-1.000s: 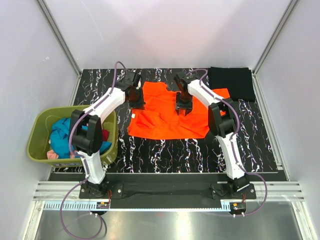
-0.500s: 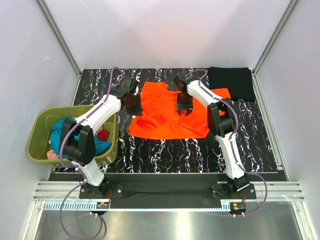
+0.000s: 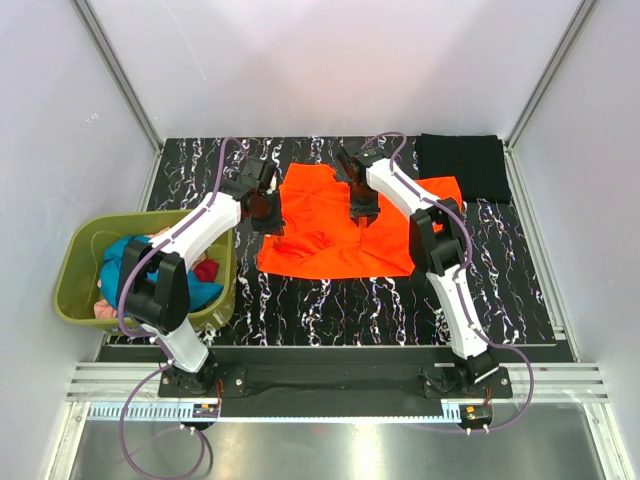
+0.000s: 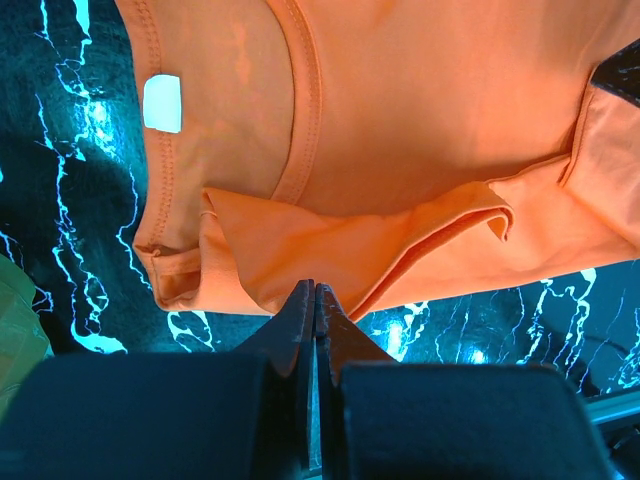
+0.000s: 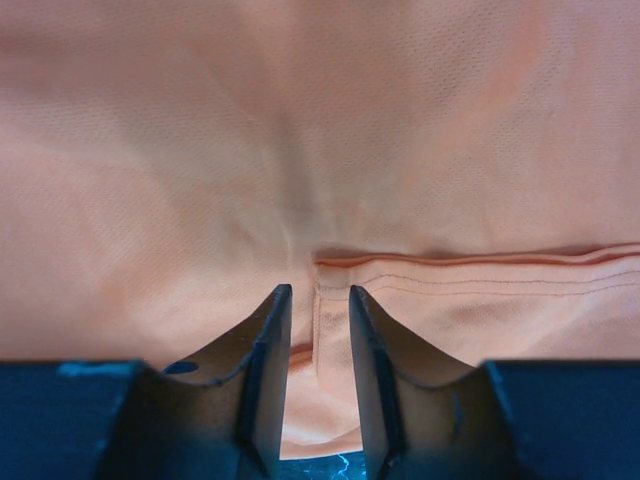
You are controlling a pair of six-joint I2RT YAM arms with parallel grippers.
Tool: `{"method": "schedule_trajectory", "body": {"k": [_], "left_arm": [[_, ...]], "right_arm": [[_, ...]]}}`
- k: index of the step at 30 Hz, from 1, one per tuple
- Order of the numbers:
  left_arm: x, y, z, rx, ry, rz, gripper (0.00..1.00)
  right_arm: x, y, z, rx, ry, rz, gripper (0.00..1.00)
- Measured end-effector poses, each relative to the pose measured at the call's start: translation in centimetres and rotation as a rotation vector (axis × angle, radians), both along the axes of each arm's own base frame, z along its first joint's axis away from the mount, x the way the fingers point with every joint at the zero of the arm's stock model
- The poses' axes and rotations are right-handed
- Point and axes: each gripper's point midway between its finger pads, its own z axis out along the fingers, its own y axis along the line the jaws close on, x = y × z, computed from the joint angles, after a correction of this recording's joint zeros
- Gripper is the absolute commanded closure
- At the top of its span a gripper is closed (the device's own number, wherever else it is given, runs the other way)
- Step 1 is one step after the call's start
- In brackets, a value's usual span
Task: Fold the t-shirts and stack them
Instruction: Flatten the tshirt out
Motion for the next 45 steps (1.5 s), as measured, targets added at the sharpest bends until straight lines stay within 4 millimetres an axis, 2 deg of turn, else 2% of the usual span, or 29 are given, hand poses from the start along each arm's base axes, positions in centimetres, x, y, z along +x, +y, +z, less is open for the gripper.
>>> {"method": "schedule_trajectory", "body": {"k": [7, 9, 12, 13, 17, 21, 26, 29, 36, 37, 38, 40, 42, 43, 44, 45], "left_arm": [[0.0, 0.0, 0.0, 0.003, -0.002, -0.008, 1.00], [0.0, 0.0, 0.0, 0.004, -0.003, -0.011, 1.00], [0.0, 0.1, 0.0, 0.006, -0.004, -0.014, 1.00], [0.0, 0.0, 0.0, 0.006, -0.004, -0.015, 1.00], [0.0, 0.0, 0.0, 0.007, -0.007, -0.020, 1.00], [0.1, 0.0, 0.0, 0.004, -0.010, -0.023, 1.00], [0.1, 0.0, 0.0, 0.004, -0.009, -0.023, 1.00], [0.1, 0.0, 0.0, 0.004, -0.009, -0.023, 1.00], [0.0, -0.1, 0.3, -0.001, -0.015, -0.024, 1.00], [0.0, -0.1, 0.4, -0.002, -0.018, -0.024, 1.00], [0.0, -0.1, 0.4, -0.003, -0.019, -0.024, 1.00], [0.1, -0.1, 0.5, -0.004, -0.021, -0.024, 1.00], [0.1, -0.1, 0.5, -0.005, -0.022, -0.025, 1.00], [0.1, -0.1, 0.5, -0.006, -0.021, -0.025, 1.00], [0.1, -0.1, 0.5, -0.006, -0.021, -0.026, 1.00], [0.1, -0.2, 0.5, -0.007, -0.021, -0.027, 1.00]], "right_arm": [[-0.3, -0.2, -1.8, -0.022, 0.033, -0.006, 0.65], [-0.2, -0.2, -1.7, -0.021, 0.031, -0.006, 0.66], [-0.2, -0.2, -1.8, -0.021, 0.031, -0.005, 0.71], [-0.2, -0.2, -1.8, -0.022, 0.032, -0.006, 0.77], [-0.2, -0.4, -1.8, -0.033, 0.030, -0.007, 0.83], [-0.3, -0.6, -1.7, -0.041, 0.027, -0.009, 0.82], [-0.7, -1.0, -1.5, -0.051, 0.031, -0.007, 0.77], [-1.0, -1.2, -1.3, -0.051, 0.033, 0.000, 1.00], [-1.5, -1.3, -1.7, -0.042, 0.047, 0.000, 0.93], [-1.5, -1.4, -1.6, -0.040, 0.046, 0.000, 0.79], [-1.5, -1.4, -1.6, -0.039, 0.046, -0.002, 0.78], [-1.6, -1.5, -1.7, -0.039, 0.047, 0.001, 0.78], [-1.7, -1.6, -1.7, -0.034, 0.052, -0.001, 0.82], [-1.7, -1.6, -1.7, -0.031, 0.052, -0.002, 0.85], [-1.7, -1.6, -1.7, -0.025, 0.054, -0.003, 0.94], [-1.7, -1.7, -1.7, -0.023, 0.056, -0.004, 0.94]]}}
